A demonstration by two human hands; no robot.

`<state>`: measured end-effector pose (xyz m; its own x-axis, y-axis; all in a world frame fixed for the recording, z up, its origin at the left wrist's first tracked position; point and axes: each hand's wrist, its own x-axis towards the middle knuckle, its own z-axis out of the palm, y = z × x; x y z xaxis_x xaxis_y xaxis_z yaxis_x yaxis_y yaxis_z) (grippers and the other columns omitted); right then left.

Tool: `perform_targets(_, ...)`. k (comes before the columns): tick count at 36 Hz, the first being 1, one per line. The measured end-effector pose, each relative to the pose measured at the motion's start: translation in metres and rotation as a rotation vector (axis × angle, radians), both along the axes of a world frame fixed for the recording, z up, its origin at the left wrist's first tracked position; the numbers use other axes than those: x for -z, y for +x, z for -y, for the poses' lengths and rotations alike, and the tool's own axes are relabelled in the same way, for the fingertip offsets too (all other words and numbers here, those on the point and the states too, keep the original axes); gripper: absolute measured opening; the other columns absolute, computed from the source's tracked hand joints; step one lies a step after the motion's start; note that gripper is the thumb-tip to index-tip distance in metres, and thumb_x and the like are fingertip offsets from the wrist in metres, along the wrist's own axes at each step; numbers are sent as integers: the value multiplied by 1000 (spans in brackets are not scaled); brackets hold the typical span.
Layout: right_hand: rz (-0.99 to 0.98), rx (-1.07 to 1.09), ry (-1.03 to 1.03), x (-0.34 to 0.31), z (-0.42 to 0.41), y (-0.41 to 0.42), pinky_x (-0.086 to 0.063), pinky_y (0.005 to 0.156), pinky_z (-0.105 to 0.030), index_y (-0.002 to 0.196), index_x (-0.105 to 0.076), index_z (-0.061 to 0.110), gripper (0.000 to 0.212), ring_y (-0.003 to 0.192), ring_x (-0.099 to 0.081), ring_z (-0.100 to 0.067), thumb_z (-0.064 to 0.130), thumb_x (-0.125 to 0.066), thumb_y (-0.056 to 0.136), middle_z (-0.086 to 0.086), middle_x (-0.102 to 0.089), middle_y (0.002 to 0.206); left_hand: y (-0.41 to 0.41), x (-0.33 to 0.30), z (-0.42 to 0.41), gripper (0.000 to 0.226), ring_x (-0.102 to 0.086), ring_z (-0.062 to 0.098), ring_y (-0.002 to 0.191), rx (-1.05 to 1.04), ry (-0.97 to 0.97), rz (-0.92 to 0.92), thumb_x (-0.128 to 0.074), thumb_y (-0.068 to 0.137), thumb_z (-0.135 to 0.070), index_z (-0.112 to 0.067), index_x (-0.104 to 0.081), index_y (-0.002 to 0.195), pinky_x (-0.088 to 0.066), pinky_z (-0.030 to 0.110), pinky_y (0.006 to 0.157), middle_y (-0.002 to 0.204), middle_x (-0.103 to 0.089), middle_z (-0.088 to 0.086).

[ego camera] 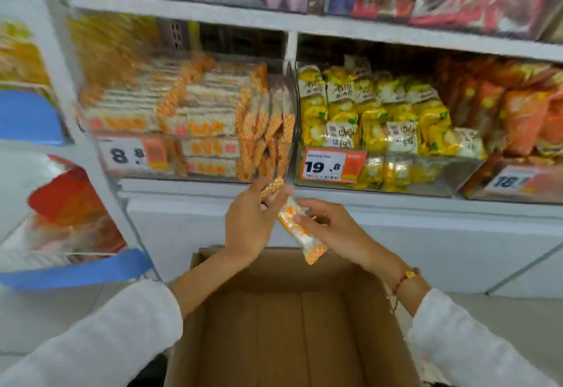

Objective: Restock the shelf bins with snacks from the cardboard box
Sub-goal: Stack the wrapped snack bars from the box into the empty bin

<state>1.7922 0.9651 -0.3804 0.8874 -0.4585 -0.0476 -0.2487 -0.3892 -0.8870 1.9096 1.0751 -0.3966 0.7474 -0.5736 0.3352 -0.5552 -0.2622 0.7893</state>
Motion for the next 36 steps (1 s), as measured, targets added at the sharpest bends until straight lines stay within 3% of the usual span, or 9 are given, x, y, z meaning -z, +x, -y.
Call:
perform_targets(5, 9, -163, -98, -45, -24, 7, -49, 80, -16, 120, -37, 54, 50, 103, -59, -10, 13, -55, 97, 19, -58, 109, 24, -52, -28, 51, -58, 6, 68, -6, -29, 137, -48, 88, -58, -22, -59, 123, -43, 23, 56, 85, -65, -8)
perform_targets(10, 124, -75, -203, -70, -33, 23, -49, 81, -16, 136, -41, 37, 49, 101, -59, -5, 15, -58, 95, 10, -63, 115, 51, -78, -39, 48, -59, 9, 95, -38, -117, 275, -38, 97, -57, -21, -61, 119, -50, 33, 77, 108, -65, -10)
perform_targets(14, 155, 55, -226, -84, -28, 30, -46, 72, -9, 131, -42, 33, 46, 89, -58, 5, 14, -60, 93, 20, -58, 101, 87, -72, -39, 27, -50, 26, 115, -167, -51, 542, -50, 96, -12, -16, -60, 121, -46, 43, 90, 124, -58, 3)
perform_targets(17, 162, 113, -274, -86, -17, 32, -48, 67, -12, 123, -42, 32, 42, 87, -60, 3, 17, -63, 91, 20, -59, 99, 120, -67, -43, 51, -51, 34, 114, -248, 98, 705, -64, 75, 10, -15, -64, 119, -44, 48, 88, 127, -58, 7)
perform_targets(21, 239, 119, -419, -91, -10, 44, -47, 71, -9, 116, -51, 31, 31, 96, -58, 7, 17, -64, 91, 15, -62, 107, 146, -71, -49, 40, -61, 34, 96, -275, 128, 782, -76, 68, 7, -20, -75, 98, -47, 44, 79, 104, -70, 4)
perform_targets(24, 275, 119, -725, -100, -8, 63, -40, 64, -5, 120, -63, 27, 33, 81, -57, 0, 14, -65, 90, 17, -54, 100, 159, -70, -52, 42, -65, 31, 89, -146, 110, 786, -78, 65, 8, -21, -78, 96, -47, 40, 76, 99, -72, 0)
perform_targets(27, 220, 50, -963, -109, -9, 87, -48, 63, -20, 124, -64, 29, 36, 75, -59, -16, 13, -62, 92, 5, -56, 105, 169, -72, -58, 33, -65, 29, 90, -27, 62, 700, -72, 74, 1, -22, -77, 98, -46, 41, 79, 101, -72, -1)
perform_targets(32, 219, -53, -997, -111, -18, 122, -50, 74, -29, 128, -62, 25, 35, 88, -61, -19, 13, -57, 95, -1, -59, 113, 176, -76, -70, 24, -64, 26, 98, 6, -11, 652, -63, 83, -6, -15, -75, 102, -53, 39, 82, 104, -73, 1)
perform_targets(36, 248, -79, -978, -103, -24, 145, -49, 70, -29, 127, -62, 26, 35, 78, -57, -14, 11, -55, 95, -1, -60, 118, 167, -73, -80, 34, -51, 18, 110, -192, -82, 590, -48, 90, -4, -15, -69, 114, -46, 33, 86, 115, -68, 1)
